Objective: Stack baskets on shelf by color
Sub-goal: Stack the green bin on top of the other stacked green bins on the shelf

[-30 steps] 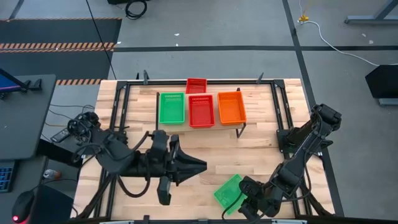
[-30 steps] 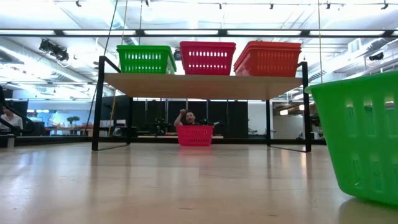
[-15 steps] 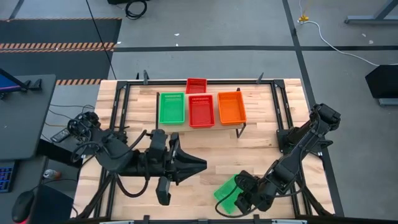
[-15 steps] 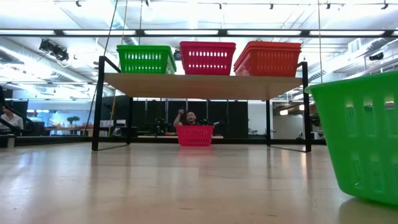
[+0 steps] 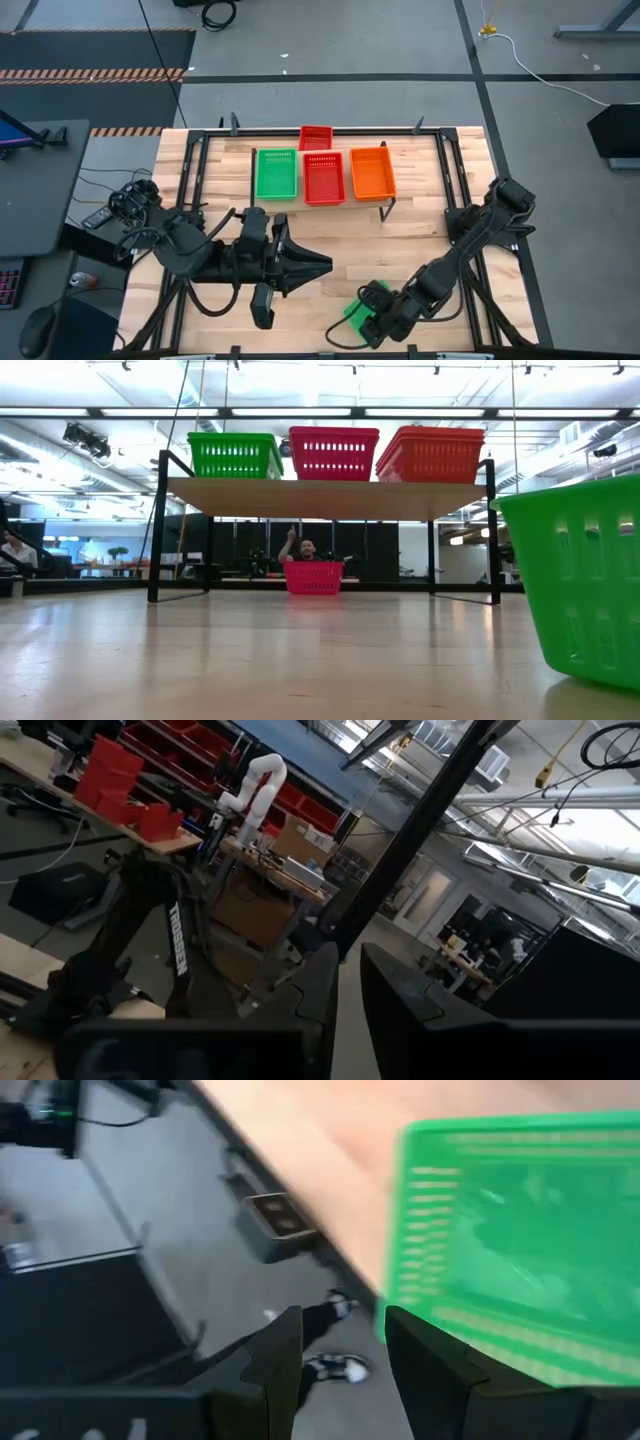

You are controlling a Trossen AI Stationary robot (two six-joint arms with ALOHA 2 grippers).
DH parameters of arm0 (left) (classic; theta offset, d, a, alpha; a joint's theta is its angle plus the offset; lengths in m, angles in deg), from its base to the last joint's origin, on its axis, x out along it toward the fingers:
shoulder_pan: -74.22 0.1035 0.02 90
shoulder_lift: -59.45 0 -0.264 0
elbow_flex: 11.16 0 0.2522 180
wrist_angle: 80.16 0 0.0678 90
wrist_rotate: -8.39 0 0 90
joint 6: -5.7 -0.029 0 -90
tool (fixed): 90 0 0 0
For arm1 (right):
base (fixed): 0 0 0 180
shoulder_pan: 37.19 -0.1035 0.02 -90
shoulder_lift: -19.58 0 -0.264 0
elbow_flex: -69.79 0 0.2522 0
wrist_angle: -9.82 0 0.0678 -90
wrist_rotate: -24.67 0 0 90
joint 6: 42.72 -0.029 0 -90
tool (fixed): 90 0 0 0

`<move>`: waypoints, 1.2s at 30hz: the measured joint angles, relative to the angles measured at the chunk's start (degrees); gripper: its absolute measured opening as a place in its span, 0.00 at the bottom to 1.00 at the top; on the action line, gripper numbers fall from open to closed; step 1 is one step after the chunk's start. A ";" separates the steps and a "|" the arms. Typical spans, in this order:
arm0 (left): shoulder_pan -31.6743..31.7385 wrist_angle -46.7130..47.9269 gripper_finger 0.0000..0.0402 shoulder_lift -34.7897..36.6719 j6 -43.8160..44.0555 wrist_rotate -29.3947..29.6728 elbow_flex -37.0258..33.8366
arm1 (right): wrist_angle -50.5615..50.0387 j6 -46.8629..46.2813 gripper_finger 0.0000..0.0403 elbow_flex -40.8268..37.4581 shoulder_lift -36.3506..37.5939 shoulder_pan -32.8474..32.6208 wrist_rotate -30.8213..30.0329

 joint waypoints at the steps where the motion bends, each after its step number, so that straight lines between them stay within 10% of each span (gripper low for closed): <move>1: 0.00 -0.02 0.13 0.00 0.28 0.00 0.00 | 2.55 0.54 0.38 0.00 -1.00 0.16 0.04; 36: -0.20 0.19 0.13 0.02 1.15 -0.01 0.02 | 3.73 7.75 0.40 0.02 -8.18 4.03 4.83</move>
